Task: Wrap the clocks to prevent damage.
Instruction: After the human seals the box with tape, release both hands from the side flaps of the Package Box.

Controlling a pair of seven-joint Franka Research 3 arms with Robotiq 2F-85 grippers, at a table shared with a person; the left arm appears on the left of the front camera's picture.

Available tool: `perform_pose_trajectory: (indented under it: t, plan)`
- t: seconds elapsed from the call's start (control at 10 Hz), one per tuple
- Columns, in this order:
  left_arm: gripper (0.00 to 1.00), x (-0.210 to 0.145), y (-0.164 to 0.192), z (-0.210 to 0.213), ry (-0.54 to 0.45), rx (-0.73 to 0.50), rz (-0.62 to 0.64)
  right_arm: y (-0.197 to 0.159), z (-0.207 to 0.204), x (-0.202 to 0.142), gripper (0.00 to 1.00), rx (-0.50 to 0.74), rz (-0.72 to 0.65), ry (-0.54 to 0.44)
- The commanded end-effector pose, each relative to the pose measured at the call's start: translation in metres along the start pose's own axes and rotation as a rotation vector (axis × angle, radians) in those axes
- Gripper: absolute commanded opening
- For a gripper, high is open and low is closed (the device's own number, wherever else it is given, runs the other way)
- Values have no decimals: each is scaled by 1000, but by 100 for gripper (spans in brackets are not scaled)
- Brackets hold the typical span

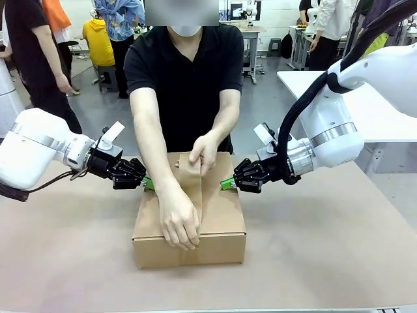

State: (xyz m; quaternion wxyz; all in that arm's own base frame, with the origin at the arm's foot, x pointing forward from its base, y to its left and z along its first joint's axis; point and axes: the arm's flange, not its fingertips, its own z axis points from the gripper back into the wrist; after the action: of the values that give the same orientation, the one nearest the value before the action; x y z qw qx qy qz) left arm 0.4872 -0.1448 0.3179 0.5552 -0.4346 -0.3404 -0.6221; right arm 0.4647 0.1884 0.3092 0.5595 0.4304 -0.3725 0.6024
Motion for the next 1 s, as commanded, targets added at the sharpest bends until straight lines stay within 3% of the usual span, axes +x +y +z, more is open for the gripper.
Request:
perform_pose_trajectory:
  t: [0.0, 0.9]
  plan:
    - [0, 0, 0, -1, 3, 3, 0, 0, -1, -1, 1, -13, -7, -1]
    - [0, 0, 0, -1, 3, 3, 0, 0, -1, -1, 1, -13, -7, -1]
